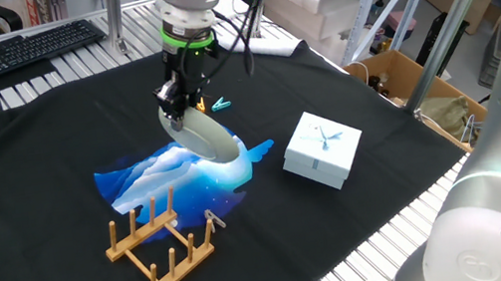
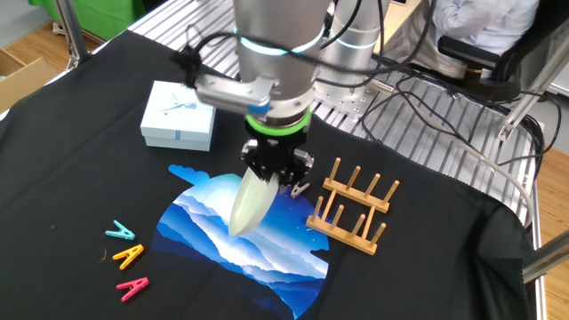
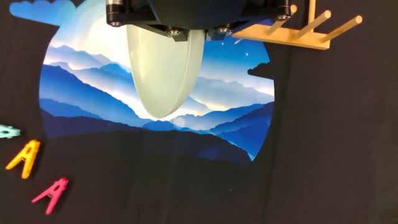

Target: Take the dish off the dish rack

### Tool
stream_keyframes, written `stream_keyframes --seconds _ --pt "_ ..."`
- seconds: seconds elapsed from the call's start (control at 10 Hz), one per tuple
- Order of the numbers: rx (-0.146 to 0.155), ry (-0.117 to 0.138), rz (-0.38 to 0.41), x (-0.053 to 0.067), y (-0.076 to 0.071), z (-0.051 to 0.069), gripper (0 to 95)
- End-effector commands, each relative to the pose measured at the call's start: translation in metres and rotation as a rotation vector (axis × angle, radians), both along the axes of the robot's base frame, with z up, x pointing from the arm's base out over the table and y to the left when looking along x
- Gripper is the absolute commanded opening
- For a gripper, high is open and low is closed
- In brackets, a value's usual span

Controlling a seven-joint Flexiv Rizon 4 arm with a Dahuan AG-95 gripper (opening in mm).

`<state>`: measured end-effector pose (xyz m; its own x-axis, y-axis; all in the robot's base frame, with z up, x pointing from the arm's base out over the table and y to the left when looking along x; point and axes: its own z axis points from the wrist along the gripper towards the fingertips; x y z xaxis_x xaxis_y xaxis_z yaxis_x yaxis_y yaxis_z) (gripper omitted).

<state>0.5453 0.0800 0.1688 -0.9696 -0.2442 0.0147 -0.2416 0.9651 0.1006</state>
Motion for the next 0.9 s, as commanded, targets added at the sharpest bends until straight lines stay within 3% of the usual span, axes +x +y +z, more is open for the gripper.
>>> stream_keyframes --seconds 0.1,0.2,0.4,0.9 --pt "-0.027 -0.028 -0.007 -0.0031 -0.0016 0.0000 0.0" --pt "-0.030 -0.027 -0.024 -0.0030 -0.0014 -0.0012 0.0" --pt "-0.041 -0.025 -0.040 -0.0029 -0.0010 -0.0026 38.0" --pt "-0.044 -0.021 -0.060 -0.0028 -0.0011 -0.0027 38.0"
